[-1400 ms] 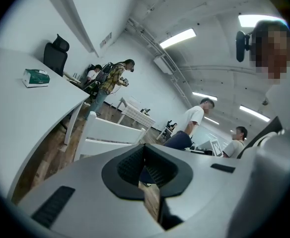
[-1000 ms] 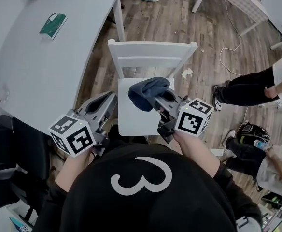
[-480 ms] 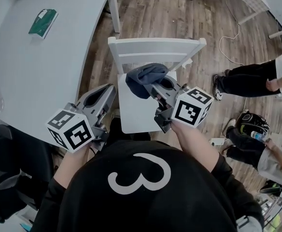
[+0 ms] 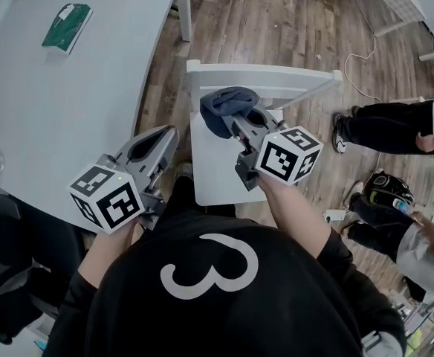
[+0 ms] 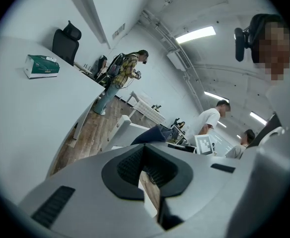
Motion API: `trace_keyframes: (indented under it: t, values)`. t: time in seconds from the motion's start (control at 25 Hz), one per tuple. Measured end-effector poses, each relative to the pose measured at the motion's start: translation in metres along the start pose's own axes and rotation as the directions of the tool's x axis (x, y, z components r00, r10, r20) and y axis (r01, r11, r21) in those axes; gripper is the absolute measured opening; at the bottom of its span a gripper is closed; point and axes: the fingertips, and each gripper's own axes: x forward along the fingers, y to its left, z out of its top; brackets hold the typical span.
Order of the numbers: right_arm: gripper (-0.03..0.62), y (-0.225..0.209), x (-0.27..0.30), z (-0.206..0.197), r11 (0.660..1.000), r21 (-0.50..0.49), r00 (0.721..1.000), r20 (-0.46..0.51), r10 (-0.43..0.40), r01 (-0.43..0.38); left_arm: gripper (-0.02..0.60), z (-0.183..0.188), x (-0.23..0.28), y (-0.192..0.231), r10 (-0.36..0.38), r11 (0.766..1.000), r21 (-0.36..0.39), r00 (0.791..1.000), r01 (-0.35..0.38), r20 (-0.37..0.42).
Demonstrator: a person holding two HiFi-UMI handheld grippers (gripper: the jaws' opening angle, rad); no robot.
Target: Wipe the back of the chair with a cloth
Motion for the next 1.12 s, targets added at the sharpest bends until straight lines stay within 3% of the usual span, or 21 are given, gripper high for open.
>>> trace_keyframes:
  t: [0.56,1.12]
  values:
    - [0.051,-0.038,0.048,-0.010,0.986,-0.042,0.986,-0.001,-0.164,0.164,0.014,-0.002,-0.003,0.033,0.005,1.000,-0.020,0.999,-0.006,-0.050]
    - [0.052,-0.039,0.060,-0.010,0.968,-0.067,0.970,0.038,-0.240,0.242,0.014,-0.001,-0.009,0.044,0.019,0.999,-0.035,0.999,-0.020,-0.046]
